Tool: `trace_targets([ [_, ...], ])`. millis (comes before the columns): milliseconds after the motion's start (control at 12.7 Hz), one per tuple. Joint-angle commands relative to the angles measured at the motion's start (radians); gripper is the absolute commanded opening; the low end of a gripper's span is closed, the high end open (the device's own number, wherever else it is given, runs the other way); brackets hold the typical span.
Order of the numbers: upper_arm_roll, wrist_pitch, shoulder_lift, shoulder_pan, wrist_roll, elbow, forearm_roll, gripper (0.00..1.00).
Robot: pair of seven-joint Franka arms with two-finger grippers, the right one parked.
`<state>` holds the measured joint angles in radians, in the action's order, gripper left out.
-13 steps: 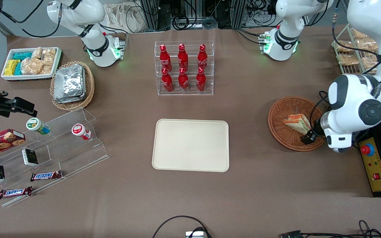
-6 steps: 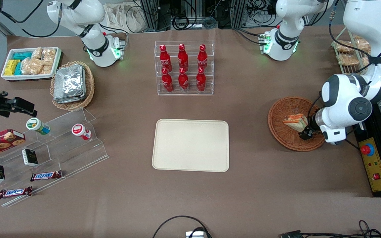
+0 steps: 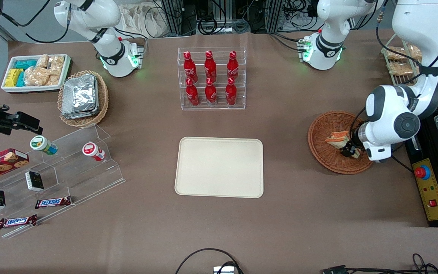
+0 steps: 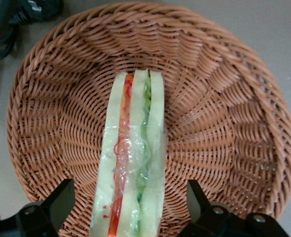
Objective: Place sandwich from basket to tray
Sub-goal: 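Close the left gripper on the sandwich's crust edge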
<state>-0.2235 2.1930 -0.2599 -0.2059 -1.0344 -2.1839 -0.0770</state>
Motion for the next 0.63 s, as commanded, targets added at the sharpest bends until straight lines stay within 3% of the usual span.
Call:
trace_targets([
  [0, 0.000, 0.025, 0.007, -0.003, -0.013, -0.022, 0.009, 1.00],
  [79, -0.002, 0.025, 0.002, -0.001, -0.015, -0.022, 0.010, 1.00],
  [157, -0.002, 0.028, -0.004, -0.001, -0.015, -0.019, 0.019, 0.93],
  [236, -0.002, 0.033, -0.009, -0.001, -0.015, -0.013, 0.045, 0.71],
  [315, -0.002, 0.033, -0.007, 0.000, -0.015, -0.011, 0.054, 0.24],
  [393, -0.004, 0.025, -0.002, 0.003, -0.013, -0.004, 0.054, 0.00],
  [551, -0.008, -0.013, 0.010, 0.003, -0.013, 0.033, 0.052, 0.00],
])
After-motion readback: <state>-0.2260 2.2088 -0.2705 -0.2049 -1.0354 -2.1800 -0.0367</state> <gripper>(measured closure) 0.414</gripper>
